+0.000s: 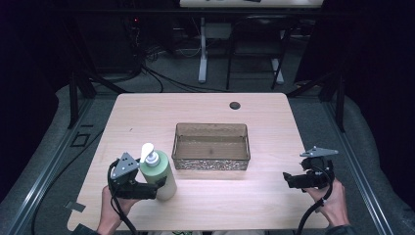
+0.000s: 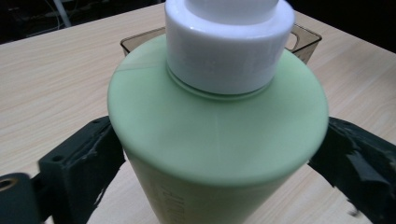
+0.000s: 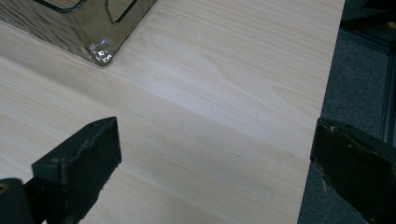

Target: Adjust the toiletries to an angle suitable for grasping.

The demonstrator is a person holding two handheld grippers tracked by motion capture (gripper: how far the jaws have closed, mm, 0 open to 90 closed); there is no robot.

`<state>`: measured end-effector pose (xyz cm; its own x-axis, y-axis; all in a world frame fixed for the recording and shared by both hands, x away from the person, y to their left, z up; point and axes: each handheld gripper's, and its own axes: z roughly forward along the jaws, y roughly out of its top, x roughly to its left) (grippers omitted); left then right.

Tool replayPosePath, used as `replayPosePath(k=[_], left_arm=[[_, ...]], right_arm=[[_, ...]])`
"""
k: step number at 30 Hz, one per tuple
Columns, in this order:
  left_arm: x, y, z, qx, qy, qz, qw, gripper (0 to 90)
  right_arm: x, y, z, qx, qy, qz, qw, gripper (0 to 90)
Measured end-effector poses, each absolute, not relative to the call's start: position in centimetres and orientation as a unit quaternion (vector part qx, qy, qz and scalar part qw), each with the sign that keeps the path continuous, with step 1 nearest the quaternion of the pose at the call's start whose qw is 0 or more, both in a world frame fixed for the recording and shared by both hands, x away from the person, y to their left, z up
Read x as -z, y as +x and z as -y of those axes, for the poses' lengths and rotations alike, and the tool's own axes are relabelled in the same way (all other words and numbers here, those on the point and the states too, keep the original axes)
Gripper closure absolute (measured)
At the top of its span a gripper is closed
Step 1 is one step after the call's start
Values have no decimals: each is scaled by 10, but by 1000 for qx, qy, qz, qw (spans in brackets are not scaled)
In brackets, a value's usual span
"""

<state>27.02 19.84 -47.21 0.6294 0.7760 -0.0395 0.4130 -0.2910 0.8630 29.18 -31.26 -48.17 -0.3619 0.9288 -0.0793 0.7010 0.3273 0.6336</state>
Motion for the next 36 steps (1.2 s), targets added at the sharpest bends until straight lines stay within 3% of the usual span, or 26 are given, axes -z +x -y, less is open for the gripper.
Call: replayPosePath(k=[4,21,36], left_arm=[[474,272,-199,-200,775,-384,461,108],[476,274,-196,-197,780,-364,470,119],[477,282,-175,-171,803,-307,481,121]], right_arm=[[482,292,313,-257,521,-784,220,17],[483,293,311,-251,517,-788,219,19],[486,294,309,-243,512,-796,211,18]])
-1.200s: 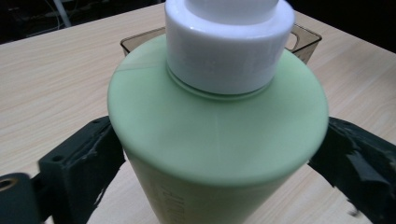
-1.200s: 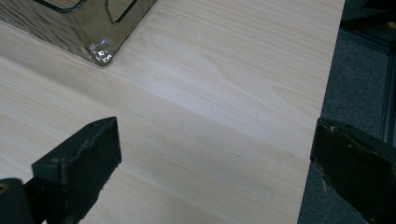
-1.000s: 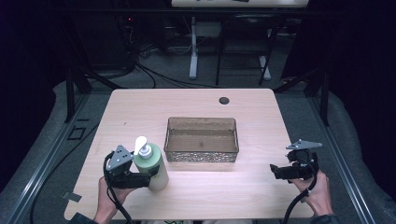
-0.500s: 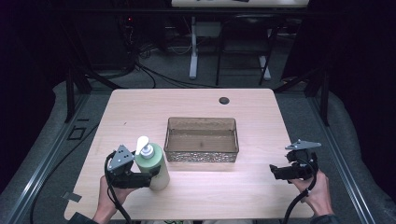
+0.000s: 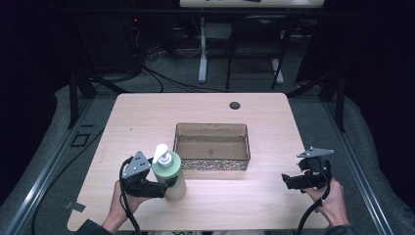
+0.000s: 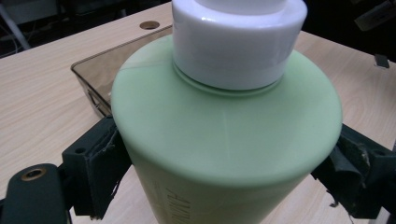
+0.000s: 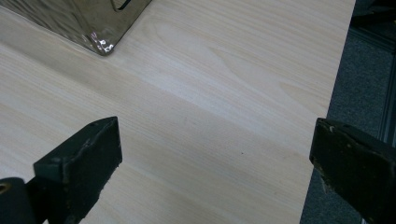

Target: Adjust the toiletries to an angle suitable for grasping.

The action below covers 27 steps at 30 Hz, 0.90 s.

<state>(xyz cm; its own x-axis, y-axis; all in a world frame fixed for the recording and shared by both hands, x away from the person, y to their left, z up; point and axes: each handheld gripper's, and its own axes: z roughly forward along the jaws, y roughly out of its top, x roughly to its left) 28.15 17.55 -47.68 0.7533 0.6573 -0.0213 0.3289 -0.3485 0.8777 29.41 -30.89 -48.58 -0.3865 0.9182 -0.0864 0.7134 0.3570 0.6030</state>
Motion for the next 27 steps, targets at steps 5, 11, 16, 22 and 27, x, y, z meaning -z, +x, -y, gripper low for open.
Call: replayPosePath(k=[5,11,16,22,27], left_arm=[[477,285,-169,-164,806,-295,486,121],[477,290,-162,-153,814,-275,488,121],[477,293,-154,-147,819,-262,489,122],[477,297,-142,-143,824,-246,489,122],[477,299,-132,-136,829,-233,490,122]], right_arm=[[487,295,309,-236,507,-801,213,20],[488,295,310,-233,506,-803,213,20],[488,295,310,-231,506,-803,213,21],[488,295,310,-230,505,-805,213,24],[488,295,310,-229,503,-806,213,25]])
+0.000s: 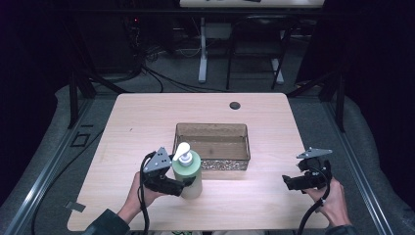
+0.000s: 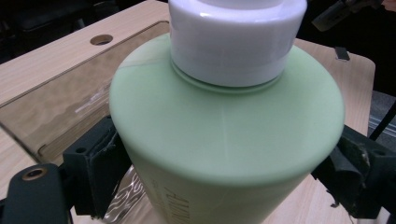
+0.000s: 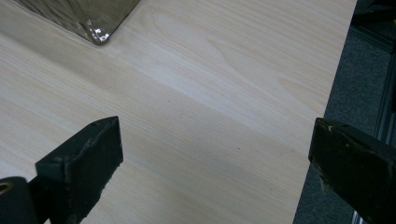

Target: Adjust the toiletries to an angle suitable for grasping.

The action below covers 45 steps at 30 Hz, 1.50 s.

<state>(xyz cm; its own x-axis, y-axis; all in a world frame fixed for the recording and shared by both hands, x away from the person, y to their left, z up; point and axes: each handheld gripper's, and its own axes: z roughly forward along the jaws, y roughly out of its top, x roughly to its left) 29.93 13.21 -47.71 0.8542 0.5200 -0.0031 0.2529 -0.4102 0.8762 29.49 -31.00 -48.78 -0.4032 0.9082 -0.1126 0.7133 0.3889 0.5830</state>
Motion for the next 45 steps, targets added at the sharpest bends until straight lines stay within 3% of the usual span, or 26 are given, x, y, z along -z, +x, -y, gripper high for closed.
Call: replayPosePath(k=[20,34,39,45], left_arm=[[477,310,-83,-117,842,-187,492,120],[476,288,-75,-182,801,-287,493,34],[478,289,-68,-168,795,-295,502,104],[479,292,-63,-175,796,-286,504,116]], right_arm=[[489,296,308,-225,502,-808,213,28],[488,294,309,-226,502,-807,215,28],[489,294,308,-226,501,-808,213,28],[490,295,308,-223,501,-809,211,28]])
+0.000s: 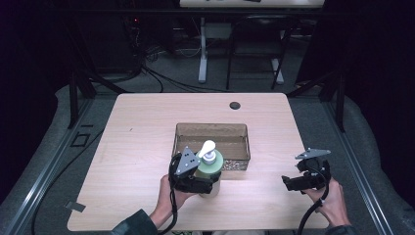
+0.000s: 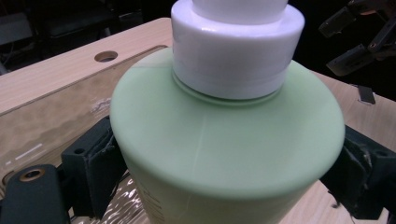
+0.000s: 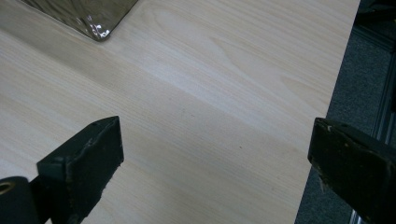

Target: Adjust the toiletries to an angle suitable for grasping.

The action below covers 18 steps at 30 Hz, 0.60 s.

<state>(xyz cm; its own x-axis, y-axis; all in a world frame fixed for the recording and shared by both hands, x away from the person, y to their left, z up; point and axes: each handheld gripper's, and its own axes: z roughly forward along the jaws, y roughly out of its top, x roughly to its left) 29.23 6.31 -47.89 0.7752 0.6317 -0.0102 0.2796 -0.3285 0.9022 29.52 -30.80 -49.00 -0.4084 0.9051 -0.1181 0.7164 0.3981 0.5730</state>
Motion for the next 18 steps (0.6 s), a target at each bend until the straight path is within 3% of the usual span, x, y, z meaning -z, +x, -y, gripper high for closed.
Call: replayPosePath(k=[18], left_arm=[[482,323,-37,-109,821,-175,532,121]], right_arm=[[488,294,308,-229,494,-811,215,35]])
